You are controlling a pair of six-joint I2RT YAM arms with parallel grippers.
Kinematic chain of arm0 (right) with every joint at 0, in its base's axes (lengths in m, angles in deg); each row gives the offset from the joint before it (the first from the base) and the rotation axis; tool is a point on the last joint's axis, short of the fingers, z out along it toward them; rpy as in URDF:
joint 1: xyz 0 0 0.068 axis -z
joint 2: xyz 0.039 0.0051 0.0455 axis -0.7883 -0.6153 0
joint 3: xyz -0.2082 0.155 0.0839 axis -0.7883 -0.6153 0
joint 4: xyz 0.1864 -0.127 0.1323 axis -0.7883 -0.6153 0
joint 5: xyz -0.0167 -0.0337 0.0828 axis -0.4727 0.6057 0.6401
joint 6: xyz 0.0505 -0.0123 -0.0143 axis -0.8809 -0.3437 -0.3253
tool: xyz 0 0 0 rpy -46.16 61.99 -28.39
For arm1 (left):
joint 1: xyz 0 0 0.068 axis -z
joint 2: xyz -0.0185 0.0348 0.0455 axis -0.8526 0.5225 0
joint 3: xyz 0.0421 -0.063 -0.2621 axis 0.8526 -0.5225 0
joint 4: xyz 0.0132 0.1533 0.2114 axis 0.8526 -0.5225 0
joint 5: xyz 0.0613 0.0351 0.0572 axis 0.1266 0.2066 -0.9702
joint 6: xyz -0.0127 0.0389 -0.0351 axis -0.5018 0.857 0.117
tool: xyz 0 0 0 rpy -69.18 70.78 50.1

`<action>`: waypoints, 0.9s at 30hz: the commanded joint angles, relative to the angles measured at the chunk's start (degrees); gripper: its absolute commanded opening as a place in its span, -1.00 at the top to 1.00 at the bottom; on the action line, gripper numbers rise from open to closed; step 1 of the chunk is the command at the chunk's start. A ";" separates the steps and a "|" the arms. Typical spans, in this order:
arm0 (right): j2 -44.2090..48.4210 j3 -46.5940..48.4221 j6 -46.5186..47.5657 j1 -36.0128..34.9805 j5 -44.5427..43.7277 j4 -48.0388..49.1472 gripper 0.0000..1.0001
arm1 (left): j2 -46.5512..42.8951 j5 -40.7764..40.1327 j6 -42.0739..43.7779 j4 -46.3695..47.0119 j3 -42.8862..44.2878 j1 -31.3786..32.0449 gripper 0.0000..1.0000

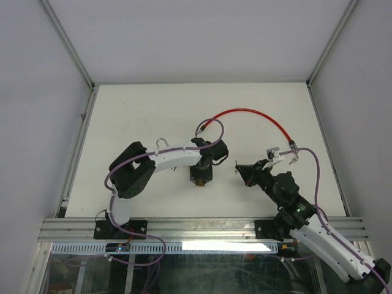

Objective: Unlock with the key
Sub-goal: Move the lock to the center of the board, then pick up the lock from the center of the board.

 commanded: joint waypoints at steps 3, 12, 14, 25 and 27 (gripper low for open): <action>-2.19 0.60 0.88 0.21 1.53 3.02 1.00 | -6.31 -0.58 -2.52 -2.70 -11.59 0.13 0.40; -3.60 0.69 1.10 0.21 2.91 3.79 1.00 | -7.06 3.70 -0.52 1.94 -11.67 -0.09 0.03; -3.60 0.69 1.18 0.21 3.16 3.81 1.00 | -6.77 4.68 -0.09 3.21 -11.19 -0.29 -0.01; -4.70 0.86 1.49 0.21 4.70 4.46 1.00 | -5.72 4.66 -0.26 5.72 -14.29 -3.43 0.01; -5.40 1.00 1.60 0.17 5.29 4.70 1.00 | -5.24 4.26 -0.03 5.70 -14.12 -3.61 0.06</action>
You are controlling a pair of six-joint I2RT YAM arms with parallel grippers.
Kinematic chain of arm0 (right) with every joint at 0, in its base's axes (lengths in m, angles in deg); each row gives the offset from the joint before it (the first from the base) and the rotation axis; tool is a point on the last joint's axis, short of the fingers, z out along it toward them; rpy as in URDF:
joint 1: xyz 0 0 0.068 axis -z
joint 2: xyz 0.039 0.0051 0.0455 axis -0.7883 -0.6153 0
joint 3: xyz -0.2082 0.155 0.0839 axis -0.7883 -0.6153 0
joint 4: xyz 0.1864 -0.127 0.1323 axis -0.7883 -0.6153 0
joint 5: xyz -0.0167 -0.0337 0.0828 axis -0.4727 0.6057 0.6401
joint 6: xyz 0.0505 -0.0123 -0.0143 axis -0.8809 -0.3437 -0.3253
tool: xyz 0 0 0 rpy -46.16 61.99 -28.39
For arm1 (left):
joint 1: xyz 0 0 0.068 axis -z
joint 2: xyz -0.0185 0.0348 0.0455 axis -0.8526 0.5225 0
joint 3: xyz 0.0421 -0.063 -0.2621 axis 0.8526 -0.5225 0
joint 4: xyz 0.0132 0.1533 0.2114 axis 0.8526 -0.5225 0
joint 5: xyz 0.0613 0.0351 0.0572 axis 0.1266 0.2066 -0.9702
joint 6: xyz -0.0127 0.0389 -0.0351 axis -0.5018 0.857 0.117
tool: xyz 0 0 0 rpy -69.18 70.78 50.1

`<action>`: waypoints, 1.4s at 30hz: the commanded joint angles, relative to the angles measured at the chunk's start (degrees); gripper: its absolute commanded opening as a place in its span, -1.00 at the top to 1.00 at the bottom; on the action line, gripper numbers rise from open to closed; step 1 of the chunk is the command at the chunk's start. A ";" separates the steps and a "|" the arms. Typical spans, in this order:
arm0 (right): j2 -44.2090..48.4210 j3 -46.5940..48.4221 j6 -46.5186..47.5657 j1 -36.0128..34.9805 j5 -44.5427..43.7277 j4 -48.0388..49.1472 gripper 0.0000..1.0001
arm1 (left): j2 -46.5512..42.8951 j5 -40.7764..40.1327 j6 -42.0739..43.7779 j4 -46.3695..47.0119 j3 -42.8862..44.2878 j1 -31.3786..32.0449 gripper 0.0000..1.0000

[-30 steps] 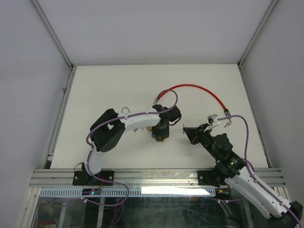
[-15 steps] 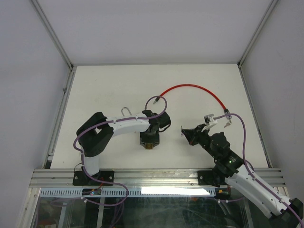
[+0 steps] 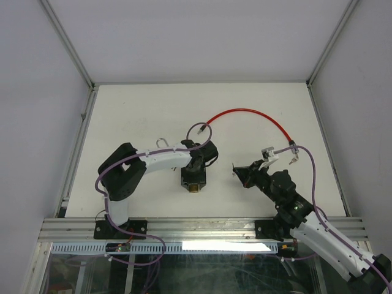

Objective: Unlock with the key
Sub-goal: Pick up the lock from the center of the board, then unlock the lock.

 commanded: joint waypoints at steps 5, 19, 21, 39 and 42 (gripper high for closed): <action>-2.96 1.65 1.51 0.17 3.73 4.52 1.00 | 2.84 -2.61 0.37 3.82 -2.09 -1.03 0.31; -11.80 2.60 -1.38 -0.13 16.38 14.76 1.00 | -13.75 -4.07 -5.55 10.04 -2.29 -4.00 0.75; -13.62 2.68 -2.37 -0.50 17.76 17.20 1.00 | -15.48 -3.38 -5.66 11.56 -2.29 -4.95 0.77; -39.42 4.56 -11.10 -4.32 14.39 41.02 1.00 | -22.06 2.24 -5.13 23.13 -5.89 -6.42 0.80; -41.99 5.52 -11.59 -4.28 14.41 42.55 1.00 | -22.16 3.43 -4.93 23.66 -6.17 -6.44 0.81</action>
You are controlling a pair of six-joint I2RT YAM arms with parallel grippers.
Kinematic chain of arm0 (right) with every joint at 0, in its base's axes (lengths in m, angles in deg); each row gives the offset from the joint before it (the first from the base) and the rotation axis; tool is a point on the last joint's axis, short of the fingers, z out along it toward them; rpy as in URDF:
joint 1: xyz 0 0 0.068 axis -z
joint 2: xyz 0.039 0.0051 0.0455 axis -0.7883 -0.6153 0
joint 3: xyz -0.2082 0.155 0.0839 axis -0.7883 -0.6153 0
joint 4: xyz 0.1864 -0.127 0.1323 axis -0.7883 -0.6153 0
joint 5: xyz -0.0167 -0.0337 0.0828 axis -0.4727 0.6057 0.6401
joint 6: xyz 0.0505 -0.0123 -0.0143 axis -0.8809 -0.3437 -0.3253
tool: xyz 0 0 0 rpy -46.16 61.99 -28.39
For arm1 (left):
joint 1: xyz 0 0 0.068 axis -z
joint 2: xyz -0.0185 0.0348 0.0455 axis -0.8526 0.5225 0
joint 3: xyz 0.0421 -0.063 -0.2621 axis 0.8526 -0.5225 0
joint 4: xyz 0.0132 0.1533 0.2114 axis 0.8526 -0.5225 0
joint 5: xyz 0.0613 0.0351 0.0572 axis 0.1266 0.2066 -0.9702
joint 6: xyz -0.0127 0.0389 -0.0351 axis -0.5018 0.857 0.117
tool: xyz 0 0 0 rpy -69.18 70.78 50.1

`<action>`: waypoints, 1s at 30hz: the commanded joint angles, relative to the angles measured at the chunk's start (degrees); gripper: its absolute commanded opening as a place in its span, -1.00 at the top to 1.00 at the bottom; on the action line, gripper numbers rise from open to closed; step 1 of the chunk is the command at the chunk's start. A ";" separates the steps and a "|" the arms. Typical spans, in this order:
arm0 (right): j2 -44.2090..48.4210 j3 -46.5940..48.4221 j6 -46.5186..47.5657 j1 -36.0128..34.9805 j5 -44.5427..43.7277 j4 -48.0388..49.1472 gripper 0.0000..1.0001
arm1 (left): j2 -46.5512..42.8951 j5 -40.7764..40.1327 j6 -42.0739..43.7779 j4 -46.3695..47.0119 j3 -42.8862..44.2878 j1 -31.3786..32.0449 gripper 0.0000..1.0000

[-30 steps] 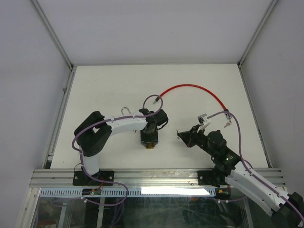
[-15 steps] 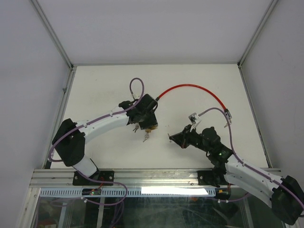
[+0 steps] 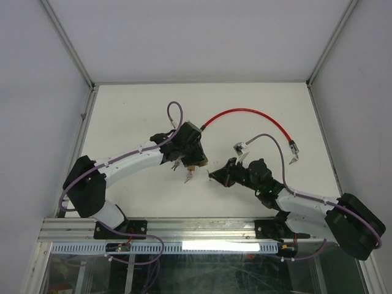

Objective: Unlock with the key
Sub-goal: Unlock the lock.

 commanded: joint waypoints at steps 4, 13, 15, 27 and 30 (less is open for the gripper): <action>-4.29 4.56 -2.13 -0.31 -1.84 8.88 1.00 | -3.77 3.49 0.02 5.22 0.05 0.15 0.83; -6.90 5.12 -3.34 -0.19 -3.22 9.44 1.00 | -4.48 4.42 0.30 5.37 -0.08 0.17 0.84; -6.83 5.12 -3.37 -0.18 -3.55 8.93 1.00 | -4.56 4.23 0.31 5.37 -0.13 0.18 0.85; -5.06 5.87 -2.50 -0.16 -2.99 3.49 1.00 | -4.77 3.31 0.06 5.37 0.09 0.21 0.85; -4.06 5.13 -2.46 -0.18 -3.88 2.98 1.00 | -4.90 3.39 0.05 5.37 -0.08 0.18 0.85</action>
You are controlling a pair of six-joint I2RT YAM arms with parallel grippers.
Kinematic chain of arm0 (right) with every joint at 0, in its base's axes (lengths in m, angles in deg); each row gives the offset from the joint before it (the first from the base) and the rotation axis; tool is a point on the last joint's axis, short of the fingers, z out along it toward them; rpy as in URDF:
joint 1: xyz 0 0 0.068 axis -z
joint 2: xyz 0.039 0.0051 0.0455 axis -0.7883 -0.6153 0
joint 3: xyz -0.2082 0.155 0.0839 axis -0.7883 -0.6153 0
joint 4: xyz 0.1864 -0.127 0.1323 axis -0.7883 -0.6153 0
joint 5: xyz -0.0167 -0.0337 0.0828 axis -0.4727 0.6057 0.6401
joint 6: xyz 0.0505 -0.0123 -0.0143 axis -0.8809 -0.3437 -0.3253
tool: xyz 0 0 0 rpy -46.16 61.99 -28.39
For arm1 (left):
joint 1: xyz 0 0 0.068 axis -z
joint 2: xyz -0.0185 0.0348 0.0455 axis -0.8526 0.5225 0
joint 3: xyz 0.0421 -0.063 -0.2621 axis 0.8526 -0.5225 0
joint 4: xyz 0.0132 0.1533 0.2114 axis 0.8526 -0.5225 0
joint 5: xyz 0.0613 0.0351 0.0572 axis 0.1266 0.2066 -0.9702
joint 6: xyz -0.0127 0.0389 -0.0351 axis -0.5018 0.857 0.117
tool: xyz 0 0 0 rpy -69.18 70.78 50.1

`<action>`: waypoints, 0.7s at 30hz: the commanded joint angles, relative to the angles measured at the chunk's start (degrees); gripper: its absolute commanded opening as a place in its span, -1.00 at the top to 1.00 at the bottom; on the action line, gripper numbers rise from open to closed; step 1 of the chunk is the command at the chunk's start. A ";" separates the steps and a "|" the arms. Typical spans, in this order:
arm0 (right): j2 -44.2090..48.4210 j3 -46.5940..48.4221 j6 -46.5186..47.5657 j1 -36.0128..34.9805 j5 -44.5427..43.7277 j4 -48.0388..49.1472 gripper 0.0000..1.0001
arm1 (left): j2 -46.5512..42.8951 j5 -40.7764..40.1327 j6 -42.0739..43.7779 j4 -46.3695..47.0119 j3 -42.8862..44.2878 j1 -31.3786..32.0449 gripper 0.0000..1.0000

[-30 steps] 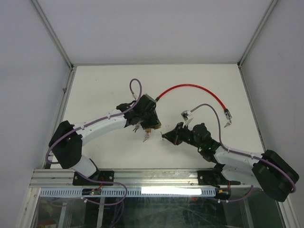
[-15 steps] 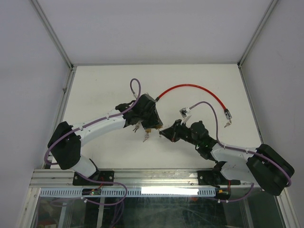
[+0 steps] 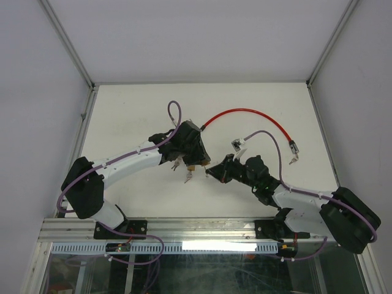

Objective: Unlock with the key
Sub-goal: Unlock the lock.

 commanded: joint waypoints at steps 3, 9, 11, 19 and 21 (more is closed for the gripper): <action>3.58 1.14 0.65 0.00 -3.61 -2.03 1.00 | -3.93 0.14 -0.10 2.78 0.00 0.21 0.85; 4.61 1.58 0.65 0.02 -3.61 -4.11 1.00 | -4.27 0.20 -0.26 2.81 -0.03 0.19 0.86; 4.48 1.80 1.01 0.06 -3.76 -4.46 1.00 | -4.39 0.22 -0.27 2.75 -0.02 0.15 0.85; 4.78 1.77 0.91 0.31 -4.16 -5.52 1.00 | -4.78 0.20 -0.44 2.81 -0.08 0.15 0.86; 4.71 2.05 1.01 0.28 -3.99 -6.04 1.00 | -4.88 0.10 -0.61 2.89 -0.11 0.21 0.87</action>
